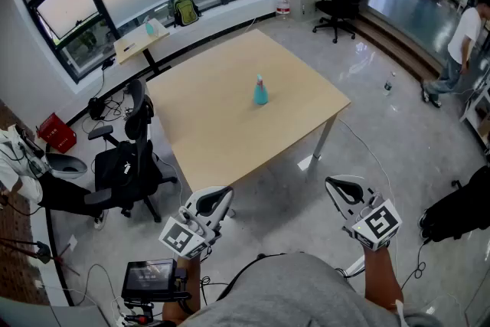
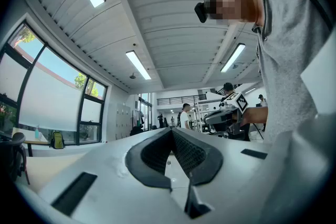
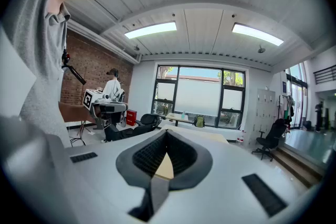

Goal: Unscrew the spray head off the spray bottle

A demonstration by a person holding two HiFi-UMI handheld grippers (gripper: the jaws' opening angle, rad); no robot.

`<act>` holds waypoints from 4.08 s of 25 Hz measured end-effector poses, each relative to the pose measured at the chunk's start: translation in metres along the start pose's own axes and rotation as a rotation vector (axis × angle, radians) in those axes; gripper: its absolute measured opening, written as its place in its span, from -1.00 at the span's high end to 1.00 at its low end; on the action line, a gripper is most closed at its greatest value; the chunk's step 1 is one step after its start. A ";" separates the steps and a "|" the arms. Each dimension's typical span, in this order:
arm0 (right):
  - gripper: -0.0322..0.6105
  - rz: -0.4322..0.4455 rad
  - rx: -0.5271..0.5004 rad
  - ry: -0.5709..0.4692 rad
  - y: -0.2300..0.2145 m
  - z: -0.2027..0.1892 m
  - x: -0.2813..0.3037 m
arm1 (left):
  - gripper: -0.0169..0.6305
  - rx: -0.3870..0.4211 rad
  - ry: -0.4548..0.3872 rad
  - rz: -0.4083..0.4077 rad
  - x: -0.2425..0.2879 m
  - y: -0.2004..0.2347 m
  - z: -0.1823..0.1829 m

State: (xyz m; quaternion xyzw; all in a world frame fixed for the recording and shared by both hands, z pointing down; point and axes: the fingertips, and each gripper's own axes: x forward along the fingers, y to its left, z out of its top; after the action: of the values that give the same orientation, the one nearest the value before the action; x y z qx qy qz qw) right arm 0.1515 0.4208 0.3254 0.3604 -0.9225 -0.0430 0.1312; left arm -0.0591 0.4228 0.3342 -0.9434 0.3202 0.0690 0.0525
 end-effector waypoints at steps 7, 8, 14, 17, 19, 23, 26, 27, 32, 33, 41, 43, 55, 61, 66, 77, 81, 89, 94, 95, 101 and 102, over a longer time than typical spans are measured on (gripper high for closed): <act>0.89 0.017 -0.005 0.001 -0.001 0.002 0.003 | 0.94 -0.024 -0.007 0.014 -0.002 0.001 0.000; 0.89 0.019 -0.005 0.004 -0.001 0.002 0.003 | 0.94 -0.024 -0.005 0.014 -0.001 0.000 0.000; 0.89 0.020 0.005 0.011 0.000 -0.001 0.009 | 0.94 -0.025 0.008 0.012 -0.003 0.003 -0.006; 0.89 0.019 0.008 0.011 0.002 -0.001 0.012 | 0.93 -0.028 0.008 0.010 -0.005 0.005 -0.008; 0.89 0.016 0.011 0.014 0.004 -0.003 0.013 | 0.94 -0.032 0.009 0.008 -0.006 0.006 -0.010; 0.89 0.002 0.016 0.011 0.005 -0.004 0.017 | 0.94 -0.035 0.007 0.003 -0.010 0.009 -0.014; 0.89 -0.014 0.036 -0.031 0.007 0.004 0.022 | 0.93 -0.041 -0.002 0.000 -0.016 0.016 -0.014; 0.89 -0.018 0.047 -0.045 0.008 0.008 0.024 | 0.94 -0.045 -0.004 -0.001 -0.018 0.018 -0.014; 0.88 -0.025 0.072 -0.047 0.008 0.008 0.027 | 0.94 -0.057 0.003 -0.012 -0.018 0.023 -0.021; 0.88 -0.025 0.073 -0.038 0.007 0.006 0.028 | 0.94 -0.064 0.003 -0.012 -0.018 0.024 -0.023; 0.88 -0.003 0.096 -0.019 -0.030 -0.004 0.056 | 0.94 -0.095 0.024 -0.002 0.014 0.046 -0.038; 0.88 0.008 0.105 -0.021 -0.044 -0.007 0.070 | 0.94 -0.108 0.026 0.007 0.025 0.057 -0.039; 0.88 0.097 0.114 -0.051 -0.174 -0.008 0.131 | 0.94 -0.129 0.046 0.071 0.152 0.136 -0.072; 0.88 0.127 0.107 -0.055 -0.231 -0.008 0.158 | 0.94 -0.167 0.031 0.129 0.196 0.163 -0.081; 0.88 0.162 0.135 -0.042 -0.250 -0.020 0.195 | 0.93 -0.178 0.081 0.179 0.208 0.209 -0.104; 0.88 0.126 0.124 -0.008 -0.302 -0.011 0.300 | 0.94 -0.225 0.095 0.150 0.265 0.343 -0.161; 0.88 0.088 0.140 0.017 -0.316 -0.013 0.326 | 0.93 -0.248 0.124 0.100 0.285 0.373 -0.198; 0.88 0.125 0.171 0.142 -0.330 -0.028 0.365 | 0.83 -0.206 0.285 0.009 0.321 0.413 -0.308; 0.88 0.150 0.182 0.187 -0.347 -0.039 0.389 | -0.08 -0.169 0.480 -0.014 0.342 0.419 -0.407; 0.88 0.149 0.192 0.195 -0.352 -0.043 0.391 | -0.12 -0.150 0.513 -0.032 0.349 0.418 -0.422; 0.88 0.167 0.220 0.246 -0.366 -0.068 0.404 | -0.24 -0.069 0.566 -0.052 0.396 0.418 -0.468; 0.88 0.167 0.224 0.251 -0.369 -0.071 0.405 | -0.26 -0.069 0.567 -0.036 0.402 0.420 -0.473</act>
State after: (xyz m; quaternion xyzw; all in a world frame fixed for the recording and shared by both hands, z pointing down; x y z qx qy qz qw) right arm 0.1265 -0.1234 0.4149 0.2976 -0.9246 0.1164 0.2072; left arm 0.0458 -0.2166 0.7112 -0.9318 0.3028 -0.1877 -0.0701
